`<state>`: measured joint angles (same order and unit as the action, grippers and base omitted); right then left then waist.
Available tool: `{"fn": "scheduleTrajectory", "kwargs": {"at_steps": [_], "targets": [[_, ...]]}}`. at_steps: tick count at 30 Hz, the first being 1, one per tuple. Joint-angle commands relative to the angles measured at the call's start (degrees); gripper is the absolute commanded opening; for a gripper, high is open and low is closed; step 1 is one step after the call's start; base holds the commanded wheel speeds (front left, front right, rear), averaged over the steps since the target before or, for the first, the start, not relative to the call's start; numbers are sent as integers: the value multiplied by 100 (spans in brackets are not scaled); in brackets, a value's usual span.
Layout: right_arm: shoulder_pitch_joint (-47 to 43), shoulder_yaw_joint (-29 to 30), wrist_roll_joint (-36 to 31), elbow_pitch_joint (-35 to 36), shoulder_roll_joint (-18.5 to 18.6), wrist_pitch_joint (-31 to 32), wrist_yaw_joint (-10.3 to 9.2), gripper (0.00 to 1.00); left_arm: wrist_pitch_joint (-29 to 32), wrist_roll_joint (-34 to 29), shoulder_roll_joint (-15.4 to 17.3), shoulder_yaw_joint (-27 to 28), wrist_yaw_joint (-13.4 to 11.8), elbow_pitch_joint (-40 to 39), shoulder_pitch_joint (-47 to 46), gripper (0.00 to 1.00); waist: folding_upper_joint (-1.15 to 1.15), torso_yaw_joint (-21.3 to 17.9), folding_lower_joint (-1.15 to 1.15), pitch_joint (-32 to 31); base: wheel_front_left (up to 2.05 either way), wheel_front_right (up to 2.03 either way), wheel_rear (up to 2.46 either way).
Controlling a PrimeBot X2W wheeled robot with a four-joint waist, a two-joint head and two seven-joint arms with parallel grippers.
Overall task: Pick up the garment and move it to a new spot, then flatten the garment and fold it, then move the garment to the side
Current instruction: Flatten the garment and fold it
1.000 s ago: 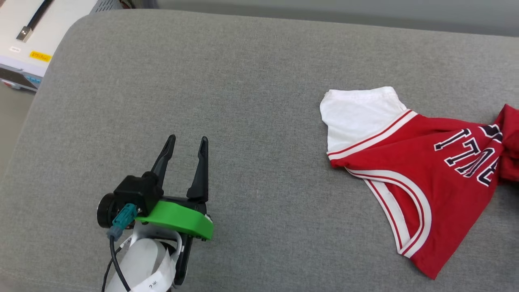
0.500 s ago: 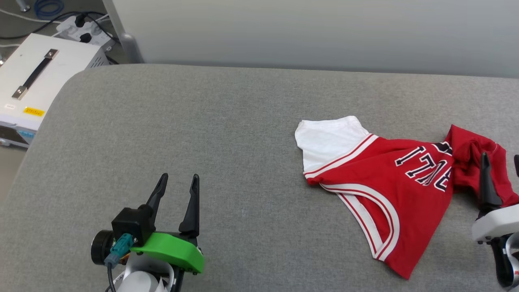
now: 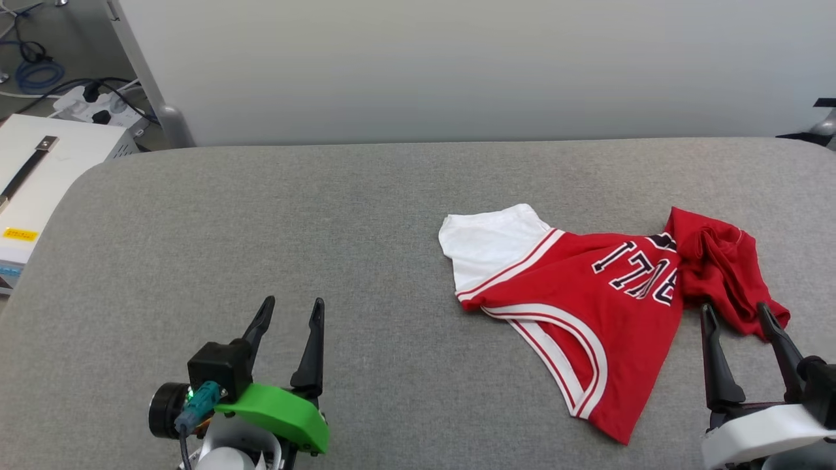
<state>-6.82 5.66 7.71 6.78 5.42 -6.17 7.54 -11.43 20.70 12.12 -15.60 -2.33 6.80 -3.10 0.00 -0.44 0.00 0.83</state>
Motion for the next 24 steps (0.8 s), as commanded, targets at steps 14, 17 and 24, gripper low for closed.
{"fn": "scheduleTrajectory", "kwargs": {"at_steps": [14,17,24], "targets": [[-63,-409,-23,919,-141,323,-5,100,2040,205,-357,-753,525,853,-2163,100,0,-726,0,878,0,0,0],[62,-441,10,925,-146,277,-5,100,2602,231,-452,-940,621,1219,-2665,100,0,-850,0,1121,0,0,0],[323,-557,123,755,-177,73,-5,100,3518,121,-493,-1374,813,2213,-3683,100,0,-1104,0,1583,0,0,0]]}}
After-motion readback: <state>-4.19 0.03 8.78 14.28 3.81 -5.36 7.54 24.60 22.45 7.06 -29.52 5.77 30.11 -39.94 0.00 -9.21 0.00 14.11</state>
